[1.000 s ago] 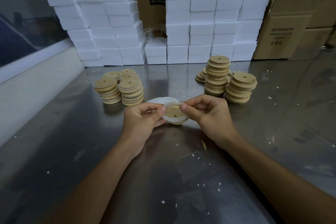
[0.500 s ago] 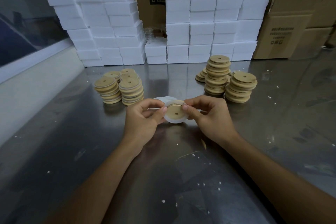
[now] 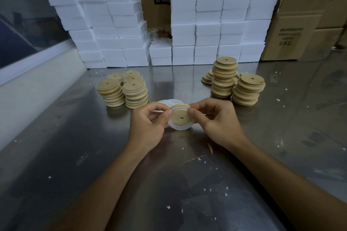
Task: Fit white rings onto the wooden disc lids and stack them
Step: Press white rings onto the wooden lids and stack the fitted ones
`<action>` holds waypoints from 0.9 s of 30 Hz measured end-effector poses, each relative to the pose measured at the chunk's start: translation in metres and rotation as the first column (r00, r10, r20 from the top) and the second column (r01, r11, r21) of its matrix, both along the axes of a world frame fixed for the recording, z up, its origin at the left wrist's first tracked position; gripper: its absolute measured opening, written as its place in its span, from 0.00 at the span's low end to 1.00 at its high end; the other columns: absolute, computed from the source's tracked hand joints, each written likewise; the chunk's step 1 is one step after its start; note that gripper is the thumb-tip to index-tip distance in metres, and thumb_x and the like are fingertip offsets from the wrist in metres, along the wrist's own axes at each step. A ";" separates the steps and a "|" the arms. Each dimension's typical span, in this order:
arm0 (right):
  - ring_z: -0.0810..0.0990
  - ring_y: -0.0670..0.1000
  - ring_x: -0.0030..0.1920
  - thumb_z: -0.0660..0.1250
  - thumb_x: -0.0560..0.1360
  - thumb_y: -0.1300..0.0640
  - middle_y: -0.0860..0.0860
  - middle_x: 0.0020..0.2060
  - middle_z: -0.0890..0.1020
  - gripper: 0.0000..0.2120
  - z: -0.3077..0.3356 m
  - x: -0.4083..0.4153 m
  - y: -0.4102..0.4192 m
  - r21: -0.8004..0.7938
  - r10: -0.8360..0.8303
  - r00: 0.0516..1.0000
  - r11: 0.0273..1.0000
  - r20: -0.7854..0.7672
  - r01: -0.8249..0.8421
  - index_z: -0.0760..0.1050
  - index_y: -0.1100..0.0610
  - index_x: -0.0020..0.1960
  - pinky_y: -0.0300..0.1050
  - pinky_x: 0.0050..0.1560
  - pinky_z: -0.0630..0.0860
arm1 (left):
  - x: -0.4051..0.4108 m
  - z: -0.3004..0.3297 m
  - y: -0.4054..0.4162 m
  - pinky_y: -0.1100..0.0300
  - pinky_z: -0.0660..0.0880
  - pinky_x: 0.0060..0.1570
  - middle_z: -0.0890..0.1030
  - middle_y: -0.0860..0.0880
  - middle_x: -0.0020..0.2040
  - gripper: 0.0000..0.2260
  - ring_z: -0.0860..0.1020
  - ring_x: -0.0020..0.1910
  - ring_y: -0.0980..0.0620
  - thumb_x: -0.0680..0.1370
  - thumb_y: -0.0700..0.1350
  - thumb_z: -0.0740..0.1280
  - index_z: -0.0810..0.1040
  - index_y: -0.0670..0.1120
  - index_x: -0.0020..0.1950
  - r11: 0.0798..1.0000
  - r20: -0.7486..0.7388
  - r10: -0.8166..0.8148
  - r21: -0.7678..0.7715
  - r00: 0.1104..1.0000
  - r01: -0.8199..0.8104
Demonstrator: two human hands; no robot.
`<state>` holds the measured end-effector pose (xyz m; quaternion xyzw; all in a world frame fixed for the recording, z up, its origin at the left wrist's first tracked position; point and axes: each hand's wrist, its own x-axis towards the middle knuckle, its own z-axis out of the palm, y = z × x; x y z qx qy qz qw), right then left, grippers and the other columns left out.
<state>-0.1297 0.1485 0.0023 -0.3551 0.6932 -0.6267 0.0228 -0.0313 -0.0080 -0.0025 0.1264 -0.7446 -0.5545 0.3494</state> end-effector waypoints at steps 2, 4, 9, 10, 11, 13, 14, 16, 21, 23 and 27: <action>0.86 0.49 0.44 0.74 0.74 0.64 0.50 0.43 0.87 0.03 -0.001 -0.001 0.000 0.002 0.004 1.000 1.000 -0.010 -0.004 0.84 0.58 0.47 0.55 0.48 0.84 | 0.000 0.000 0.000 0.47 0.83 0.43 0.85 0.47 0.40 0.09 0.84 0.41 0.49 0.74 0.33 0.71 0.82 0.47 0.39 1.000 0.005 0.014 -0.015 1.000 -0.014; 0.86 0.49 0.45 0.74 0.73 0.64 0.50 0.44 0.87 0.05 -0.002 -0.002 0.000 0.006 0.010 1.000 1.000 -0.021 -0.010 0.84 0.55 0.46 0.55 0.48 0.84 | 0.000 0.000 -0.001 0.48 0.83 0.45 0.85 0.50 0.39 0.10 0.84 0.41 0.51 0.74 0.33 0.72 0.81 0.48 0.39 0.998 0.004 0.022 -0.057 1.000 -0.022; 0.87 0.52 0.43 0.74 0.73 0.64 0.52 0.42 0.87 0.06 -0.001 -0.006 0.002 0.004 0.040 0.997 0.999 0.070 -0.040 0.84 0.54 0.44 0.56 0.49 0.84 | 0.001 -0.001 -0.006 0.52 0.82 0.45 0.85 0.54 0.38 0.12 0.84 0.39 0.53 0.73 0.34 0.73 0.81 0.52 0.37 0.993 0.023 0.034 -0.112 0.999 -0.031; 0.87 0.53 0.43 0.74 0.73 0.64 0.53 0.41 0.87 0.04 -0.001 -0.007 0.003 0.022 0.039 0.995 0.999 0.088 -0.041 0.84 0.56 0.44 0.57 0.49 0.84 | 0.001 -0.002 -0.008 0.51 0.82 0.45 0.85 0.54 0.37 0.12 0.84 0.39 0.53 0.73 0.34 0.73 0.82 0.52 0.37 0.993 0.027 0.039 -0.108 0.999 -0.036; 0.87 0.55 0.42 0.74 0.74 0.64 0.54 0.41 0.87 0.02 -0.002 -0.008 0.003 0.040 0.039 0.993 0.998 0.109 -0.044 0.84 0.58 0.45 0.58 0.49 0.84 | 0.001 -0.002 -0.010 0.51 0.82 0.45 0.85 0.54 0.37 0.12 0.84 0.39 0.52 0.73 0.34 0.73 0.82 0.52 0.37 0.994 0.030 0.045 -0.106 0.999 -0.041; 0.87 0.57 0.42 0.74 0.74 0.63 0.55 0.40 0.87 0.02 -0.001 -0.008 0.003 0.060 0.039 0.989 0.997 0.140 -0.048 0.83 0.62 0.46 0.60 0.49 0.83 | 0.002 -0.003 -0.012 0.52 0.82 0.45 0.85 0.55 0.36 0.12 0.84 0.38 0.52 0.73 0.34 0.73 0.82 0.52 0.36 0.994 0.037 0.048 -0.099 0.998 -0.044; 0.87 0.57 0.42 0.74 0.74 0.64 0.55 0.41 0.87 0.02 -0.001 -0.007 0.003 0.063 0.040 0.990 0.997 0.139 -0.049 0.83 0.62 0.46 0.60 0.49 0.83 | 0.003 -0.003 -0.013 0.55 0.82 0.45 0.85 0.55 0.36 0.12 0.84 0.37 0.53 0.72 0.34 0.73 0.82 0.51 0.36 0.994 0.039 0.047 -0.101 0.998 -0.043; 0.87 0.55 0.43 0.74 0.74 0.64 0.55 0.41 0.87 0.02 0.000 -0.006 0.002 0.061 0.036 0.992 0.997 0.125 -0.044 0.83 0.62 0.46 0.58 0.51 0.83 | 0.003 -0.002 -0.015 0.60 0.81 0.43 0.85 0.57 0.36 0.12 0.83 0.36 0.56 0.72 0.34 0.74 0.82 0.51 0.36 0.991 0.047 0.041 -0.128 0.998 -0.035; 0.85 0.45 0.47 0.73 0.74 0.62 0.47 0.44 0.86 0.04 0.000 -0.003 0.003 0.113 -0.001 0.999 0.994 -0.048 0.007 0.84 0.55 0.47 0.48 0.50 0.84 | 0.005 -0.002 -0.016 0.69 0.78 0.41 0.84 0.59 0.37 0.13 0.82 0.36 0.61 0.70 0.33 0.74 0.81 0.52 0.36 0.968 0.046 0.046 -0.248 0.998 -0.033; 0.84 0.43 0.47 0.72 0.75 0.62 0.45 0.44 0.85 0.04 0.001 0.001 0.004 0.124 -0.009 0.989 0.992 -0.144 0.027 0.83 0.55 0.49 0.44 0.48 0.83 | 0.005 -0.002 -0.013 0.68 0.78 0.41 0.84 0.59 0.38 0.14 0.82 0.38 0.60 0.70 0.33 0.74 0.80 0.53 0.37 0.956 0.037 0.053 -0.292 0.998 -0.040; 0.83 0.45 0.49 0.70 0.75 0.64 0.48 0.45 0.85 0.05 0.005 0.006 0.003 0.154 0.023 0.936 0.988 -0.352 0.034 0.83 0.59 0.50 0.43 0.50 0.82 | 0.005 0.000 -0.007 0.59 0.82 0.43 0.83 0.57 0.41 0.09 0.83 0.44 0.57 0.71 0.38 0.74 0.80 0.52 0.40 0.937 -0.031 0.041 -0.345 0.999 -0.049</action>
